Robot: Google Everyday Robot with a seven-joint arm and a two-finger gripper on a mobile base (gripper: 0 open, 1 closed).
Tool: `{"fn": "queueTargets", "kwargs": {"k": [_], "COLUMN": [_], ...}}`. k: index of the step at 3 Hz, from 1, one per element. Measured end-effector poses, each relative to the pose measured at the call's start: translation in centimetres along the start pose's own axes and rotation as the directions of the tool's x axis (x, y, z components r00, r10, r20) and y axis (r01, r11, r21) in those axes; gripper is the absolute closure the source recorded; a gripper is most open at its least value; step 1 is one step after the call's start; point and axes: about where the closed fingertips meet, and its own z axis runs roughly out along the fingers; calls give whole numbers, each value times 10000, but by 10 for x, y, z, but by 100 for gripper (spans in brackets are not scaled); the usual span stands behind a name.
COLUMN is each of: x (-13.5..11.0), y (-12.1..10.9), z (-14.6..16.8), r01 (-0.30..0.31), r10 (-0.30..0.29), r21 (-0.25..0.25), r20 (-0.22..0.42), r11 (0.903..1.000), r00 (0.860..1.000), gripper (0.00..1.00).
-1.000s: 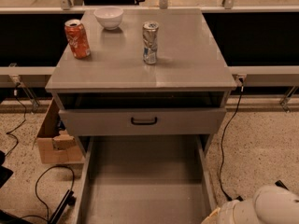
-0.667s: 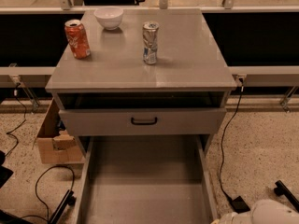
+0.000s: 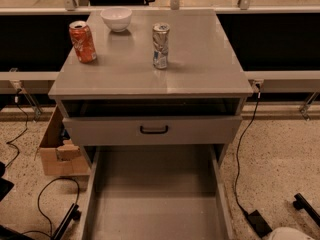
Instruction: Close middle drawer
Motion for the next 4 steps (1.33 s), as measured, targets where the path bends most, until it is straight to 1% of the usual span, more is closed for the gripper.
{"fn": "queueTargets", "kwargs": {"k": [1,2,3,4], "x": [8,17,18,13], "y": [2,0,-1,-15], "z": [22,68,81,103], "r01": [-233,-497,-505,-400], "r10": [233,538,569,508], "r21": [-421,-1312,-1570,-1984], "r20": [-8,273,361,496], "r11": [9988,9901,9863,9793], "r00": [9997,9982,9977,9975], "gripper": [100,100,100,100]}}
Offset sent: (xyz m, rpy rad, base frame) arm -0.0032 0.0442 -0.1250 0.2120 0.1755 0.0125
